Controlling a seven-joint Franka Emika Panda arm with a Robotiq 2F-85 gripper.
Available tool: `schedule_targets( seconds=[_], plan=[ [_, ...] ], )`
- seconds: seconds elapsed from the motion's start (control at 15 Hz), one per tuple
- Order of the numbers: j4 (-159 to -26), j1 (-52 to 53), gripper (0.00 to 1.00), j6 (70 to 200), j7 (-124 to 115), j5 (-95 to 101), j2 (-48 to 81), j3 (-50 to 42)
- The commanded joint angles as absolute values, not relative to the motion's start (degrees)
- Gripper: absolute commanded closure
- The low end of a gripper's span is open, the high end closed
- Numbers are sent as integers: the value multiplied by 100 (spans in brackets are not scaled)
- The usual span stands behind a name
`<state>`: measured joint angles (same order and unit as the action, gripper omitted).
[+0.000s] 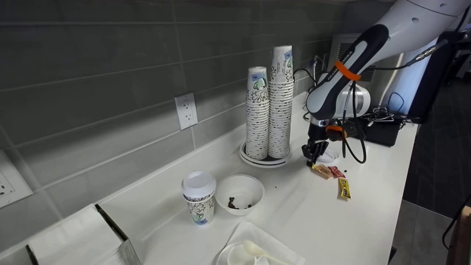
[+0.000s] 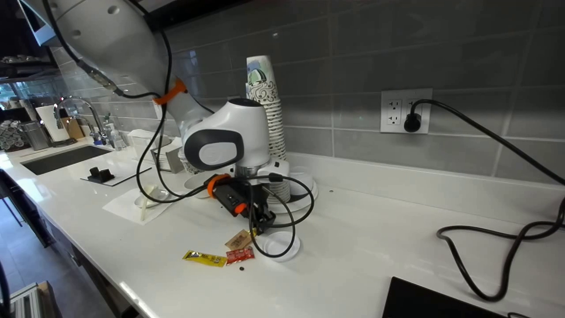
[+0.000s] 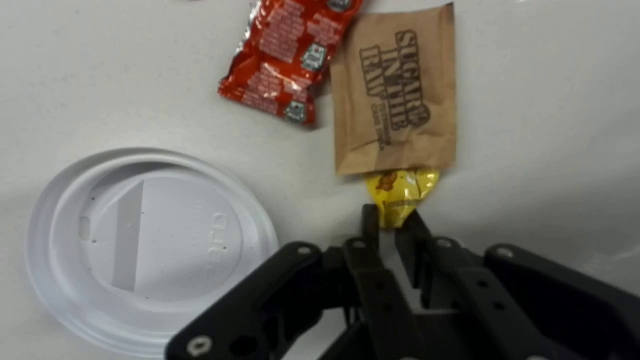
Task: Pick up the yellow sauce package and place it on the white lid
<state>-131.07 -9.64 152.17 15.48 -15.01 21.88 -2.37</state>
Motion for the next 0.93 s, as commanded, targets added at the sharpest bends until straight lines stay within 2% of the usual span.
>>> schedule_targets(
  seconds=[0.0,0.13,0.87],
  plan=[
    [-13011,-962,91,15078,1258,-1281,2264,-212],
    [-13025,-947,100,15060,1202,-1244,2241,-211],
    [-13381,-801,100,14807,159,-1195,1562,-406]
  ],
)
